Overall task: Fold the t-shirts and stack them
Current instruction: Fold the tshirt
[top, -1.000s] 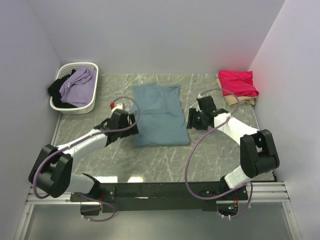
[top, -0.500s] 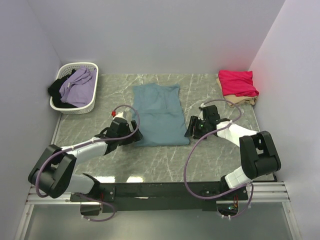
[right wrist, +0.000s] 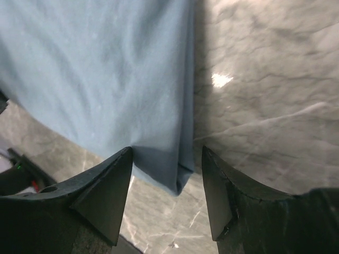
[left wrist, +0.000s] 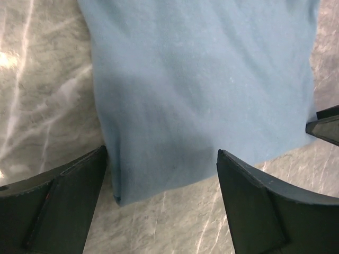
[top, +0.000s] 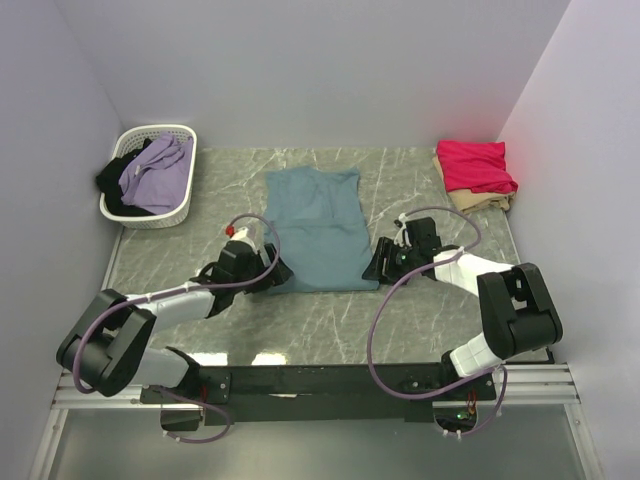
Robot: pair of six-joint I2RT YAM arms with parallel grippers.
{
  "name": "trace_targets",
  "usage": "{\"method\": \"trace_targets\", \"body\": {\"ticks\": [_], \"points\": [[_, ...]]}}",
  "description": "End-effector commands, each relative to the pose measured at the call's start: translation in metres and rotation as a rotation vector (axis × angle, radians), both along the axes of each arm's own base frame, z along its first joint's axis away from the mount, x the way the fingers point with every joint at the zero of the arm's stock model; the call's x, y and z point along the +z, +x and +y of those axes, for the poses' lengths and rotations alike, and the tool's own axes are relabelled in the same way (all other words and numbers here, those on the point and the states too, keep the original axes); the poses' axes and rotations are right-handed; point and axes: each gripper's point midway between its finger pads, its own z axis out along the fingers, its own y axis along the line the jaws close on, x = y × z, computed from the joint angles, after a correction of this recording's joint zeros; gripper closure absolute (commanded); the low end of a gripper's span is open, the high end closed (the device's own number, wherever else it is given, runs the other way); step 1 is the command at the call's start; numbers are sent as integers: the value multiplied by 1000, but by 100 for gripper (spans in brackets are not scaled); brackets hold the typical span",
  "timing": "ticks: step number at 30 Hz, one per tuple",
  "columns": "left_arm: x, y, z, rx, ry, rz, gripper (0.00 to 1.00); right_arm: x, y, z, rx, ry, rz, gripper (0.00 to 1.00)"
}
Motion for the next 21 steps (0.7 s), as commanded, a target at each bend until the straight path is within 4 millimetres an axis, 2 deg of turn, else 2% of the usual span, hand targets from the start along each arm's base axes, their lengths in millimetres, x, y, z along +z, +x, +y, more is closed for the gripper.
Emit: {"method": "trace_targets", "body": {"ticks": [1,7,12,13,18,20,21], "points": [[-21,-30,-4,-34,76,114,9,-3,-13,7,21,66,36,38],[-35,-40,-9,-36,95,147,10,-5,-14,7,12,65,55,39],[-45,-42,-15,-39,66,164,13,-10,-12,9,11,69,78,47],[-47,-42,-15,-36,65,169,15,-10,-12,9,15,66,78,50],[-52,-49,-16,-43,77,189,24,-11,-12,11,33,74,86,80],[-53,-51,-13,-38,102,193,32,-7,-10,12,41,75,68,91],[-51,-52,-14,-41,105,195,38,-6,-8,11,41,67,59,94]]}}
